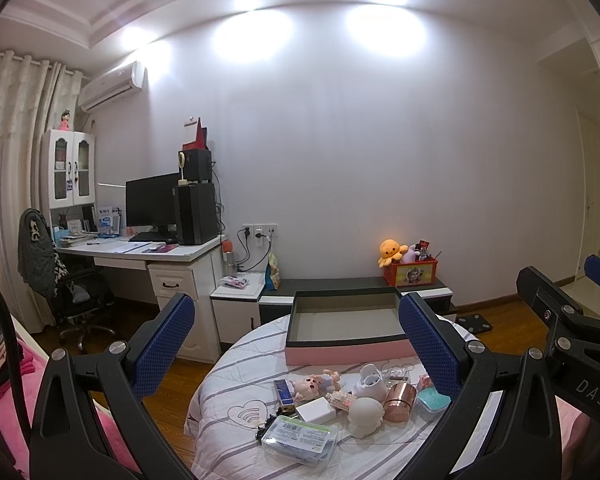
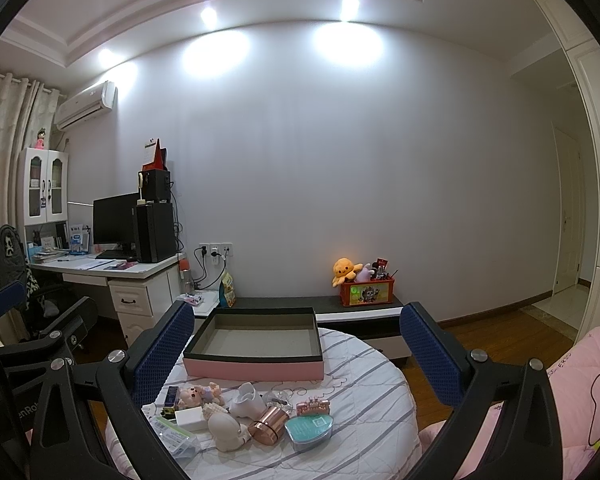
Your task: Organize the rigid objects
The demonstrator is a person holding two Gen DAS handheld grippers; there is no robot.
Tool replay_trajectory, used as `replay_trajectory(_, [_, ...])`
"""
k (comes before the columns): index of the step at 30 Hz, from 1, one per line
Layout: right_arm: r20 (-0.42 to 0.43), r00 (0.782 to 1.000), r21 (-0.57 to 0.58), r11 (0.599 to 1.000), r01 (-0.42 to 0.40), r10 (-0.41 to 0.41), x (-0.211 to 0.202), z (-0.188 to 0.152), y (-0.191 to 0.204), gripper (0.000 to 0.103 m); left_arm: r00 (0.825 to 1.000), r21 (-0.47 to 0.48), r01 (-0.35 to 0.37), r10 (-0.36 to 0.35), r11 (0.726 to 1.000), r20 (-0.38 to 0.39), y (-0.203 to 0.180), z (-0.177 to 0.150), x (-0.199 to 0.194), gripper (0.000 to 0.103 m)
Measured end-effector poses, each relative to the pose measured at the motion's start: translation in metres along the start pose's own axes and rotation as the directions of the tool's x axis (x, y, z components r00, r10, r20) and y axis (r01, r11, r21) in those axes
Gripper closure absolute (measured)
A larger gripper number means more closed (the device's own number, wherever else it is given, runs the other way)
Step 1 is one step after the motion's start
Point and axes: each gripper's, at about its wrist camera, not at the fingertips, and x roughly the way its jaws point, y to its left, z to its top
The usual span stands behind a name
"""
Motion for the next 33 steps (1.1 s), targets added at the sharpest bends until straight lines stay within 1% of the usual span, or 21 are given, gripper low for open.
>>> replay_trajectory(7, [-0.006, 1.0, 0.004, 1.0, -0.001, 0.002, 0.005, -0.003, -0.002, 0.0, 1.0, -0.003, 0.009, -0.009, 1.0, -0.016, 0.001, 0.003, 0.006, 0.0])
replay_trajectory(19, [-0.07, 0.997, -0.003, 1.0, 0.012, -0.012, 0.042, -0.016, -0.003, 0.0, 0.996, 0.006, 0.024, -0.024, 1.0, -0.082, -0.005, -0.02, 0.06, 0.0])
replay_trajectory(24, [-0.102, 0.995, -0.008, 1.0, 0.013, -0.013, 0.062, -0.022, -0.001, 0.0, 0.995, -0.002, 0.032, -0.032, 0.999, -0.095, -0.004, -0.027, 0.081, 0.0])
replay_trajectory(30, [-0.098, 0.995, -0.011, 1.0, 0.01, -0.011, 0.078, -0.03, 0.001, 0.0, 0.993, 0.006, 0.059, -0.058, 0.998, -0.103, -0.002, -0.039, 0.103, 0.0])
replay_trajectory(33, [-0.112, 0.993, -0.047, 0.999, 0.021, -0.027, 0.09, -0.043, 0.003, 0.0, 0.991, 0.018, 0.052, -0.049, 0.998, -0.123, -0.002, -0.05, 0.114, 0.0])
